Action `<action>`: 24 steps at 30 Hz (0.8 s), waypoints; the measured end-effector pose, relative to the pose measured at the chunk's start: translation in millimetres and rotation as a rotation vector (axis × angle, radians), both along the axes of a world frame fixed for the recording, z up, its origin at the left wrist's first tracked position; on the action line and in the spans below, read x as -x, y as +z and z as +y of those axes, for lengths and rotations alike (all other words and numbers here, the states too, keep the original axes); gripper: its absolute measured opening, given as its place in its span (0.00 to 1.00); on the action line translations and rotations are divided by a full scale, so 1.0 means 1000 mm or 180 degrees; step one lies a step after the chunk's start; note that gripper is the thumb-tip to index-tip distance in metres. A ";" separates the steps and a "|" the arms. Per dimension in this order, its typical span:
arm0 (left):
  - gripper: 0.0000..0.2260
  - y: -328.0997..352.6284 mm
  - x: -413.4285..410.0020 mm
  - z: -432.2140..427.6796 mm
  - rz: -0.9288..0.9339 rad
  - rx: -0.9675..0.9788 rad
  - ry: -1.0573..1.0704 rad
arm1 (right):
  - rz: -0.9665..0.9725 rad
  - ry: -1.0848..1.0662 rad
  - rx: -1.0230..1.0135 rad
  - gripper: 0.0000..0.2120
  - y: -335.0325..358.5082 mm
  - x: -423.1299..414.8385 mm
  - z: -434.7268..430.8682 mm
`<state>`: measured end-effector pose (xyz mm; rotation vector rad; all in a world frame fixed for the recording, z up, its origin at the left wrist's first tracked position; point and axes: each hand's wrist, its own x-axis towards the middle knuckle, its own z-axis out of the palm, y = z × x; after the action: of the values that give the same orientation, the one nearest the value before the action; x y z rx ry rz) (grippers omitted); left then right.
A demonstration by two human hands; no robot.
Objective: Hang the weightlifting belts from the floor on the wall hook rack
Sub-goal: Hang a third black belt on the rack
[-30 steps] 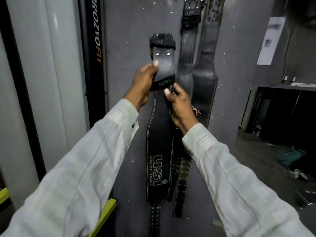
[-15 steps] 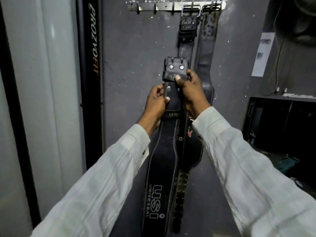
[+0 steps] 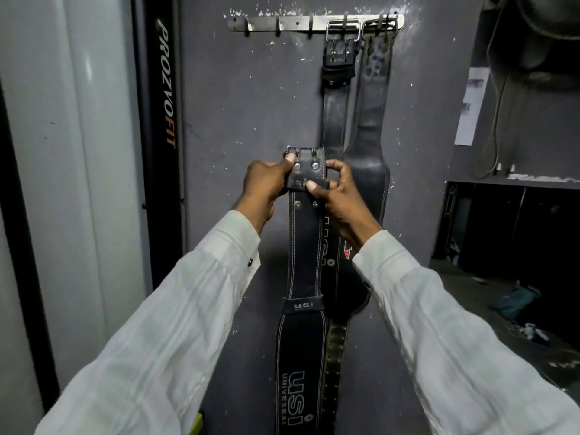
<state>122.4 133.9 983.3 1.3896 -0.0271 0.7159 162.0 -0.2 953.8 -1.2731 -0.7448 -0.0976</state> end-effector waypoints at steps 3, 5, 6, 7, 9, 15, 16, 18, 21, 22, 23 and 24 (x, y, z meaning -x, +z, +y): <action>0.14 -0.004 -0.009 0.005 0.0074 -0.0203 0.0412 | -0.0077 0.0004 0.0023 0.27 -0.004 0.001 -0.001; 0.08 -0.005 -0.007 0.003 0.0001 -0.0227 0.0396 | -0.0102 0.0011 0.0068 0.29 -0.005 0.002 -0.002; 0.07 -0.005 -0.005 0.001 -0.0050 -0.0157 0.0271 | -0.0117 0.0002 0.0126 0.29 -0.005 0.001 -0.003; 0.05 -0.006 -0.005 0.000 -0.0117 -0.0095 0.0161 | -0.0131 -0.0007 0.0190 0.29 -0.005 0.001 -0.004; 0.05 -0.012 -0.005 0.000 -0.0329 -0.0203 0.0186 | -0.0140 -0.0013 0.0298 0.30 -0.006 0.001 -0.006; 0.15 -0.029 -0.013 0.000 -0.0742 -0.1014 0.0776 | -0.0316 -0.0455 0.0379 0.31 -0.010 -0.007 -0.009; 0.16 -0.028 -0.012 -0.002 -0.0747 -0.1055 0.0943 | -0.0427 -0.0663 0.0371 0.31 -0.011 -0.006 -0.006; 0.18 -0.025 -0.012 -0.004 -0.0760 -0.1079 0.1245 | -0.0620 -0.0984 0.0269 0.28 -0.013 -0.004 0.001; 0.20 -0.017 -0.020 0.001 -0.0736 -0.1161 0.1486 | -0.0959 -0.1133 0.0117 0.28 -0.012 -0.001 0.012; 0.20 -0.013 -0.022 0.004 -0.0732 -0.1240 0.1532 | -0.1065 -0.1128 0.0146 0.30 -0.009 0.000 0.014; 0.19 -0.009 -0.025 0.008 -0.0736 -0.1327 0.1558 | -0.1135 -0.1104 0.0190 0.32 -0.004 0.000 0.016; 0.18 -0.004 -0.027 0.012 -0.0747 -0.1426 0.1580 | -0.1184 -0.1074 0.0233 0.35 0.001 0.001 0.017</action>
<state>149.5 145.8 979.6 1.7540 -0.0285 1.3467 161.0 17.1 955.1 -1.4617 -0.8477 -0.5989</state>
